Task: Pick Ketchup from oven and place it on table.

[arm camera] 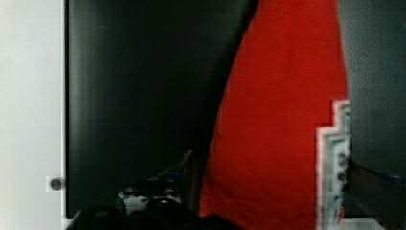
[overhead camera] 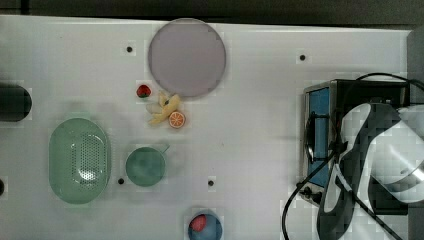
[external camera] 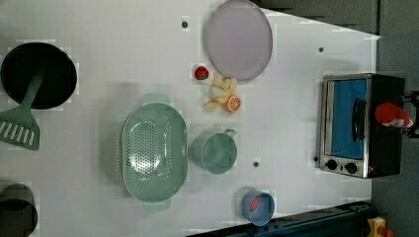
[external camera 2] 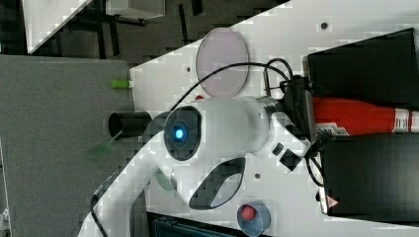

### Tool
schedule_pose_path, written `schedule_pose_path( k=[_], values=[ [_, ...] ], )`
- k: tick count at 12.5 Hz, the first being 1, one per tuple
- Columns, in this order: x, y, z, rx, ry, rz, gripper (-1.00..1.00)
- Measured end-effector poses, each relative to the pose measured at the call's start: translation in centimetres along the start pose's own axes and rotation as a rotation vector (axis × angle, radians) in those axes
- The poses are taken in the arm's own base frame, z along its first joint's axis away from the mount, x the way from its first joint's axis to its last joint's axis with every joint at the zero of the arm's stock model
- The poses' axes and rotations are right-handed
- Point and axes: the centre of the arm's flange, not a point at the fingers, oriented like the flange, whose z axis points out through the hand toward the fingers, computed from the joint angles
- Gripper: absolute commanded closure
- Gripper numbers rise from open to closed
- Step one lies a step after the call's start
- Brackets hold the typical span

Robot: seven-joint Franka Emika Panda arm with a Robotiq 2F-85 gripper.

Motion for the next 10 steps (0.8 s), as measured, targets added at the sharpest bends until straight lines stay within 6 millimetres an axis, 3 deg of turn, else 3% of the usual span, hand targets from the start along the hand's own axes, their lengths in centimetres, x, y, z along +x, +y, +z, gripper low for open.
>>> schedule_pose_path(
  k=[2,5,10],
  values=[
    [-0.6,0.2,1.1,-0.005,-0.027,0.009,-0.91],
    [-0.3,0.3,1.3,0.008,-0.021,0.028,-0.27],
    [0.5,0.1,-0.9,0.031,-0.024,0.033,-0.27]
  ],
)
